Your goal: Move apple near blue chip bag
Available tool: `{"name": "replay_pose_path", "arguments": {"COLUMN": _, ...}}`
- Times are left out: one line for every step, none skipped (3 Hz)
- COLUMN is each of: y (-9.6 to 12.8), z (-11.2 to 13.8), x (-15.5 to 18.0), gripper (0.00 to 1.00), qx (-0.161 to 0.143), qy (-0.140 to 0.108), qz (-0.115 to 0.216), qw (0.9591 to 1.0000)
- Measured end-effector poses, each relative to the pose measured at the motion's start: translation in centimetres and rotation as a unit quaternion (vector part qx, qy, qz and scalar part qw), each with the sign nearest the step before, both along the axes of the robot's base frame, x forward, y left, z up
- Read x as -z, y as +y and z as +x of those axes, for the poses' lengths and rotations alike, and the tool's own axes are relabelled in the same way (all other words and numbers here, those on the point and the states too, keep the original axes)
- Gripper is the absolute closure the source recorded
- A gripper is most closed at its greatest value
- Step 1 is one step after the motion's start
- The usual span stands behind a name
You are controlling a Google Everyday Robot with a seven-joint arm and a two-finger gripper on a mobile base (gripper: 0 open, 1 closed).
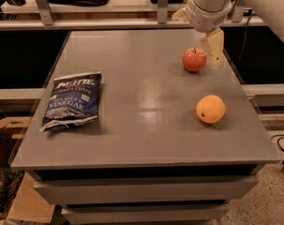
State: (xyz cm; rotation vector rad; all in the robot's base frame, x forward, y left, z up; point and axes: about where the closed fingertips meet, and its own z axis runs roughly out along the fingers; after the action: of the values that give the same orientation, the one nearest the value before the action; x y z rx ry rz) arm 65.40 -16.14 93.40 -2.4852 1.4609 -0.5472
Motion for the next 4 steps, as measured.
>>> {"name": "replay_pose_path", "arguments": {"y": 0.1, "z": 1.4, "x": 1.4, "gripper": 0.0, "qx": -0.034, "qy": 0.027, "qz": -0.004, "qw": 0.9991}}
{"name": "replay_pose_path", "arguments": {"y": 0.1, "z": 2.3, "x": 2.6, "gripper": 0.0, "qx": -0.05, "qy": 0.047, "qz": -0.007, "qw": 0.9976}}
{"name": "replay_pose_path", "arguments": {"y": -0.1, "z": 3.1, "x": 4.0, "gripper": 0.0, "qx": -0.05, "qy": 0.061, "qz": -0.011, "qw": 0.9968}}
{"name": "replay_pose_path", "arguments": {"y": -0.4, "z": 3.9, "x": 5.1, "gripper": 0.0, "qx": -0.045, "qy": 0.073, "qz": -0.008, "qw": 0.9963}}
